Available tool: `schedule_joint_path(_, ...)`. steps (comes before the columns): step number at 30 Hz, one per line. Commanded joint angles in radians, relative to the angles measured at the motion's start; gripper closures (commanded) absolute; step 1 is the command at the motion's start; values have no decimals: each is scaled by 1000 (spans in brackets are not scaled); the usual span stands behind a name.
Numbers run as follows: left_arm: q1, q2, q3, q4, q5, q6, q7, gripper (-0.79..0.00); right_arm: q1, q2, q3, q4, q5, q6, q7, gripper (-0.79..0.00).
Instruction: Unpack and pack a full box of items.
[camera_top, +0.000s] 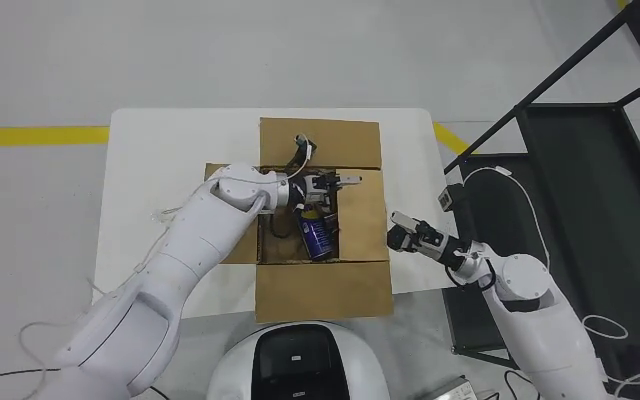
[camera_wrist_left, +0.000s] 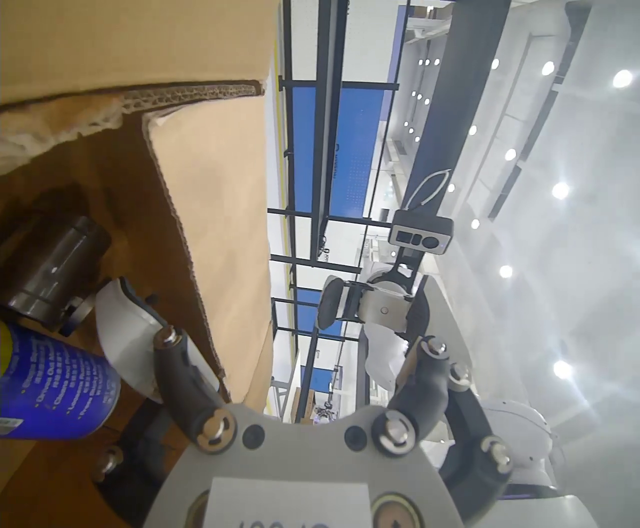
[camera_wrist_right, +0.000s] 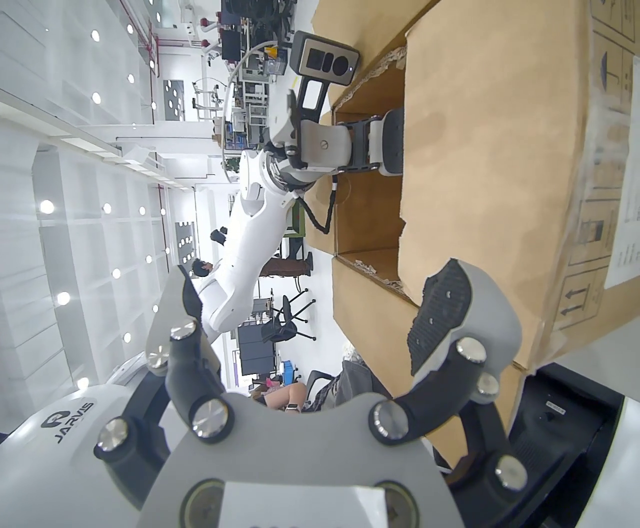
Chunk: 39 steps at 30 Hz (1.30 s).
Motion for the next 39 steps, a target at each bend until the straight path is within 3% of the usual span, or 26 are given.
schedule_joint_path(1,-8,-17,1,37,-26,-33,-6,-785,1,0,-11,-10,-15,12,-2,-785)
schedule_joint_path(9,-46,-58,-34,93,-147,-165,-112,-785,4,2,-79,-53,-73,75,60,-785)
schedule_joint_path(21,-83,-120,-14,112,-159,-169,-158,-785,-36,10,-93,-91,36,92,213,-785)
schedule_joint_path(29,-95,-161,-8,134,-190,-178,-210,-785,-28,6,-126,-64,15,73,128,-785)
schedule_joint_path(39,-106,-201,-5,193,-204,-195,-285,-785,-90,-5,-88,-70,25,-78,-100,-785)
